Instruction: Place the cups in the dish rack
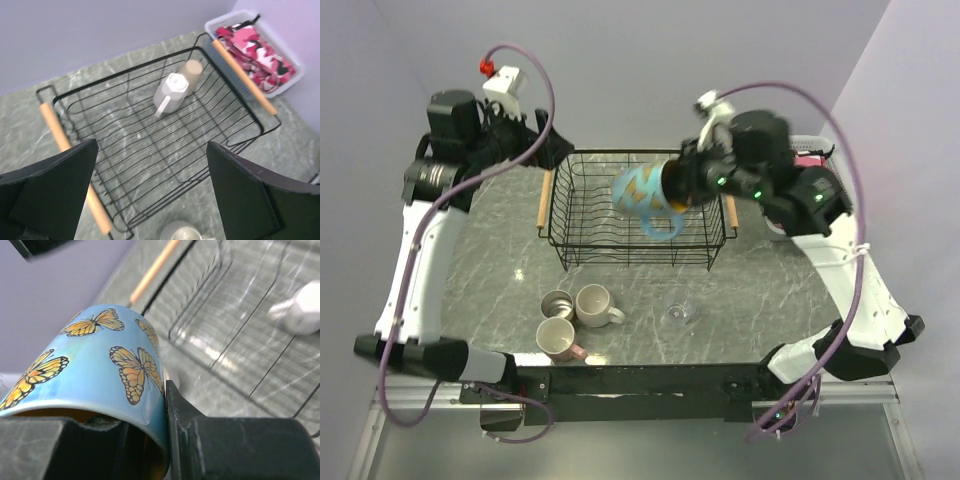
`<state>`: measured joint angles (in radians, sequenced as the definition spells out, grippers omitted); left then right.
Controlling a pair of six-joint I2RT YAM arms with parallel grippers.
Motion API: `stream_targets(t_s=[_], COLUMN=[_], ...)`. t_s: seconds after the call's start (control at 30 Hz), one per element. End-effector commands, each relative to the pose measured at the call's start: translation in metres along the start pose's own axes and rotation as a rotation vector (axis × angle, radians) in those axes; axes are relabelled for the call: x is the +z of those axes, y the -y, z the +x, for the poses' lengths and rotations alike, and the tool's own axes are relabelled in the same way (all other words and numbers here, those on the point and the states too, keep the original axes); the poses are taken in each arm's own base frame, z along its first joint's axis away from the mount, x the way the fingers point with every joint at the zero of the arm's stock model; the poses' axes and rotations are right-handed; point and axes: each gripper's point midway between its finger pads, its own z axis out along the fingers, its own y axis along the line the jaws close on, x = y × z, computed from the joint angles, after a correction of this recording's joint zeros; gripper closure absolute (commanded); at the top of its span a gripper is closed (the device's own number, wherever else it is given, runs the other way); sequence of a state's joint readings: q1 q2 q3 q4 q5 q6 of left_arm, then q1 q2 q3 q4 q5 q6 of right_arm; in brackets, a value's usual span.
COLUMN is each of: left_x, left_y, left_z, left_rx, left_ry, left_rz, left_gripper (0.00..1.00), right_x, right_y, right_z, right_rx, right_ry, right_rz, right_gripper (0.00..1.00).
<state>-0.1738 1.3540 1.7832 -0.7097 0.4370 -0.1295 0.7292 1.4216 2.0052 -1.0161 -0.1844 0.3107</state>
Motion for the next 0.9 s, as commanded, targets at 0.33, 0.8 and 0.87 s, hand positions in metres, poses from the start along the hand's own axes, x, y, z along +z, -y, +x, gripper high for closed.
stream_targets(t_s=[0.33, 0.8, 0.87], left_x=[0.049, 0.068, 0.07], left_y=[0.026, 0.036, 0.04], left_z=[-0.028, -0.011, -0.013], left_rx=[-0.021, -0.151, -0.165], left_ry=[-0.014, -0.064, -0.063], left_rz=[0.358, 0.405, 0.413], left_gripper=[0.04, 0.04, 0.04], right_x=[0.056, 0.085, 0.086], right_y=[0.025, 0.034, 0.032], right_z=[-0.094, -0.136, -0.136], right_rx=[0.209, 0.325, 0.344], right_ry=[0.195, 0.273, 0.269], right_rz=[-0.336, -0.612, -0.631], right_gripper=[1.0, 1.0, 1.0])
